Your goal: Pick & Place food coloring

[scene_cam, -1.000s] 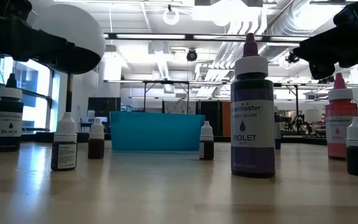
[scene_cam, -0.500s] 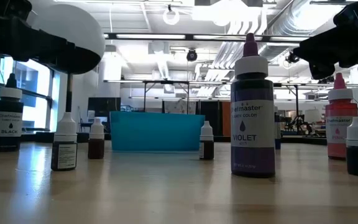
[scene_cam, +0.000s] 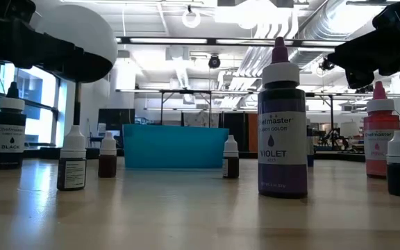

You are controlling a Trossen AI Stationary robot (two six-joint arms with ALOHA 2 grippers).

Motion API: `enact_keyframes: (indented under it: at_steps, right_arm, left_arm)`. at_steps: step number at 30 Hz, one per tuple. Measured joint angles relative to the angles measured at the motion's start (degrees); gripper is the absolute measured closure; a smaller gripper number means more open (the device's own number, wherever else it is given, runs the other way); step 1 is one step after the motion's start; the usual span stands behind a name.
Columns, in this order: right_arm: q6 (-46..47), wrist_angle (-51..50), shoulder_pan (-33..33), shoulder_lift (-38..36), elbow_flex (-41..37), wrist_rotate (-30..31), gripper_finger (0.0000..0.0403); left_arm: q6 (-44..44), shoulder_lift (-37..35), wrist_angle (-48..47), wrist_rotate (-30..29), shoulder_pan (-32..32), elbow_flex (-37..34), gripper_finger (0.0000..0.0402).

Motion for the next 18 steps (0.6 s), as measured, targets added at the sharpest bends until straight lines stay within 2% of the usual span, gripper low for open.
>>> enact_keyframes:
  at_steps: [18]
  right_arm:
    - [0.0, 0.38, 0.01, 0.02, 0.01, 0.16, 0.0299]
  left_arm:
    - [0.01, 0.0, 0.0, 0.0, -0.01, 0.02, 0.0275]
